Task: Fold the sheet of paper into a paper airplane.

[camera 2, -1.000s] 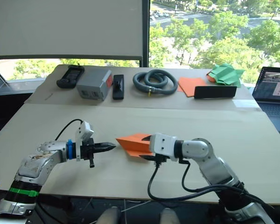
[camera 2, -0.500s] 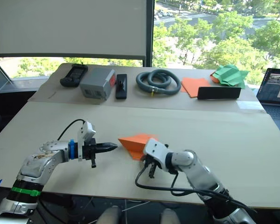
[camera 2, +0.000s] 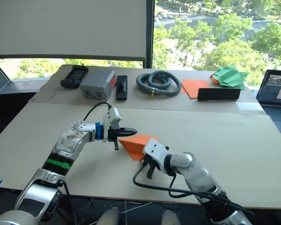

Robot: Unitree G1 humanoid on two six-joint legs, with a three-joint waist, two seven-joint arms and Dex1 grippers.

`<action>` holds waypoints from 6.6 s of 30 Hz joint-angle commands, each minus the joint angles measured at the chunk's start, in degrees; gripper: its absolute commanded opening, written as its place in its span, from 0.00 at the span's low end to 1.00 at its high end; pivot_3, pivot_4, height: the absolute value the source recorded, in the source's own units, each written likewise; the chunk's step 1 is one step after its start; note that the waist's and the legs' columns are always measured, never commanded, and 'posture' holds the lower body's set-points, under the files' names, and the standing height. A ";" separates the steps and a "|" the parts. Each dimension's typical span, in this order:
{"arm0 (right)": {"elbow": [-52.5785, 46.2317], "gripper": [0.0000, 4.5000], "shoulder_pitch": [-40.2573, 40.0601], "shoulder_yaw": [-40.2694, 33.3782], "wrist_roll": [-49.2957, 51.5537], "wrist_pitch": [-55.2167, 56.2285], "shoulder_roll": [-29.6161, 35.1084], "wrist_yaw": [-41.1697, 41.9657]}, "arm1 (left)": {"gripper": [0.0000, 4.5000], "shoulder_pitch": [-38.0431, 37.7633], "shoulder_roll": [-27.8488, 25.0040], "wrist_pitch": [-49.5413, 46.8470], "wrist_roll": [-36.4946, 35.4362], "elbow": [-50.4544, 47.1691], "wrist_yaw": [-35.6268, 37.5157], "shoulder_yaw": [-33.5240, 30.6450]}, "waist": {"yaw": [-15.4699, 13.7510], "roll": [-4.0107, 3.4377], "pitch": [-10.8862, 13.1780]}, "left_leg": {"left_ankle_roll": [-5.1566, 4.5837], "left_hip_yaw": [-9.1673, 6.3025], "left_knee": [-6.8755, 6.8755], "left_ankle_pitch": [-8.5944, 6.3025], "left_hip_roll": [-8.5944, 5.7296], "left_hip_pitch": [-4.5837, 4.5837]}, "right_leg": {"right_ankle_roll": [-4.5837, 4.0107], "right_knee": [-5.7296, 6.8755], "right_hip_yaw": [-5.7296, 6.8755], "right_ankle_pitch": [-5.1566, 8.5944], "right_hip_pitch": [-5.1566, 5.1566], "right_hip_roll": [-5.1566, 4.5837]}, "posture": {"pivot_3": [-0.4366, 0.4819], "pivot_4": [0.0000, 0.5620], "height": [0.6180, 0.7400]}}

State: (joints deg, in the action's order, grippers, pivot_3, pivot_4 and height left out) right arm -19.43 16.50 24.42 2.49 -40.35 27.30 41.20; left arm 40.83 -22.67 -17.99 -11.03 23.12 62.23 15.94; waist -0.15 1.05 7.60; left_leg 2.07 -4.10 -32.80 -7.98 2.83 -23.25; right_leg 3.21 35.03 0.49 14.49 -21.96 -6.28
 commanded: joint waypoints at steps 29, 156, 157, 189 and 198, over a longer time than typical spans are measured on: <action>0.89 0.00 -0.68 1.56 -0.36 -3.77 -0.65 -2.35 | 0.00 -0.60 -1.92 0.27 3.08 -4.11 4.27 -0.44 | 0.77 -0.06 -0.03 | 0.00 -0.03 0.02 -0.01 0.02 -0.01 | 0.00 0.02 0.01 0.00 0.00 -0.01 | 0.48 0.27 0.77; 6.62 0.00 -1.96 5.38 -14.82 43.46 5.46 7.15 | 0.00 -24.44 -18.21 -8.58 -6.48 -29.07 1.43 -10.99 | 0.65 -0.27 0.02 | 0.33 -0.03 0.04 -0.21 0.02 -0.09 | -0.05 0.00 -0.03 -0.02 -0.15 -0.01 | 0.48 0.27 0.77; 6.89 0.00 -1.93 5.65 -15.66 43.73 5.46 7.20 | 0.00 -23.52 -18.01 -9.05 -7.01 -29.15 1.22 -11.34 | 0.59 -0.27 0.02 | 0.33 -0.02 0.04 -0.21 0.02 -0.10 | -0.05 0.00 -0.02 -0.02 -0.14 -0.01 | 0.48 0.27 0.77; -0.99 0.50 -2.30 -1.48 -4.53 25.49 0.40 10.60 | 0.00 -23.92 -12.68 -3.61 -1.50 -23.11 1.56 -0.40 | 0.24 -0.19 -0.02 | 0.26 0.00 0.02 -0.17 0.02 0.02 | -0.06 0.04 -0.11 -0.03 -0.03 0.03 | 0.48 0.27 0.77; -2.93 0.50 2.30 -2.40 -0.08 8.99 -4.96 6.95 | 0.00 -24.70 -12.49 -0.64 1.64 -20.83 1.02 1.79 | -0.04 -0.30 -0.16 | 0.32 0.00 0.02 -0.20 0.02 0.03 | -0.06 0.04 -0.11 -0.03 -0.03 0.03 | 0.48 0.27 0.77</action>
State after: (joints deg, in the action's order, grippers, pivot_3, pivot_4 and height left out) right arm -21.39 17.78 22.08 1.82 -29.62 22.84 49.28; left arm 17.26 -34.91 -18.65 -11.54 0.60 63.47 15.87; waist -0.19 0.75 7.44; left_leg 2.39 -4.09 -32.79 -8.18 2.85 -23.22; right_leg 3.15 35.07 0.38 14.46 -21.99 -6.25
